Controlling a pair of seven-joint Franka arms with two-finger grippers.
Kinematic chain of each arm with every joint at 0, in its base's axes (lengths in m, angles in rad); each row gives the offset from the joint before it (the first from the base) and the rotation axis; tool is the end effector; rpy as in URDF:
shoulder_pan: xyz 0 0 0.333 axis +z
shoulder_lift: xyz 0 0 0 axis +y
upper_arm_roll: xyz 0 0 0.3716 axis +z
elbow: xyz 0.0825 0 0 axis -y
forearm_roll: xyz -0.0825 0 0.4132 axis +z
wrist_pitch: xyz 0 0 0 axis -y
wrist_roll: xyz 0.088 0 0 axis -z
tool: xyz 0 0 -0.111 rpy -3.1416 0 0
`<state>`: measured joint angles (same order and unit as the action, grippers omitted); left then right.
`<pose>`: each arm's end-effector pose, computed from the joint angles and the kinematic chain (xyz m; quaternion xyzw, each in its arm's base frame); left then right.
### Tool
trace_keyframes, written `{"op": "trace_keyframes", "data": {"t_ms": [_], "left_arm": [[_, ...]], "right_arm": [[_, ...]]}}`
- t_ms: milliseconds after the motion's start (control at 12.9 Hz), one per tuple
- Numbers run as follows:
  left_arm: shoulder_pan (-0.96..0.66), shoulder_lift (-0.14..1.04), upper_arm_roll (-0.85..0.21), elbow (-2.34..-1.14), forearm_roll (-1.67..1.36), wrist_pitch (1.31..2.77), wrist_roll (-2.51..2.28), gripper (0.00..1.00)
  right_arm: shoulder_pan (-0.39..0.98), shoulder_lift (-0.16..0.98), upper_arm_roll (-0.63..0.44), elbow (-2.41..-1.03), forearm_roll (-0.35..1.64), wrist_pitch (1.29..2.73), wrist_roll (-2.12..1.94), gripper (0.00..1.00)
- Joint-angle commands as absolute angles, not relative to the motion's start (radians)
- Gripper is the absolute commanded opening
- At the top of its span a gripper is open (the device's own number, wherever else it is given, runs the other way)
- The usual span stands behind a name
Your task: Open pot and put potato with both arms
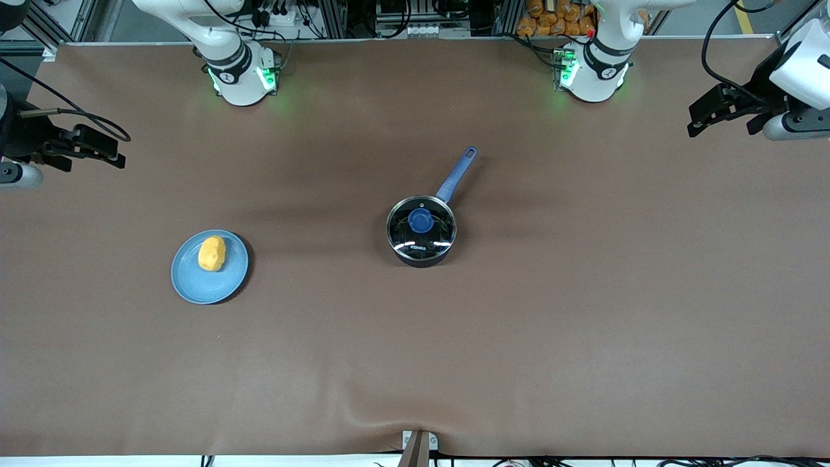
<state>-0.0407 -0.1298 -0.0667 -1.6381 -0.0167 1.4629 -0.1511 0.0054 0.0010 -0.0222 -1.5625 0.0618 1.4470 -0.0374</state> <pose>0.5204 -0.0611 0.7053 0.9995 0.0215 -0.0232 0.0010 0.5700 -0.0021 0.6698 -0.9978 -0.0123 0.0573 0.0324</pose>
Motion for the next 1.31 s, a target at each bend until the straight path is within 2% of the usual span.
{"op": "trace_keyframes", "data": {"t_ms": [0, 232, 696, 1237], "left_arm": [[-0.032, -0.140, -0.069, -1.626, -0.005, 1.434, -0.143, 1.00], [-0.037, -0.109, -0.067, -1.568, 0.012, 1.417, -0.143, 1.00], [-0.046, -0.098, -0.069, -1.559, 0.017, 1.417, -0.144, 1.00], [-0.051, -0.048, -0.087, -1.523, 0.012, 1.416, -0.149, 1.00]], "right_arm": [[-0.011, -0.020, -0.011, -1.577, 0.052, 1.443, -0.034, 1.00], [-0.011, -0.020, -0.011, -1.578, 0.052, 1.442, -0.034, 1.00], [-0.026, -0.017, -0.011, -1.624, 0.051, 1.460, -0.034, 1.00], [-0.029, -0.008, -0.009, -1.892, 0.051, 1.799, -0.035, 1.00]]}}
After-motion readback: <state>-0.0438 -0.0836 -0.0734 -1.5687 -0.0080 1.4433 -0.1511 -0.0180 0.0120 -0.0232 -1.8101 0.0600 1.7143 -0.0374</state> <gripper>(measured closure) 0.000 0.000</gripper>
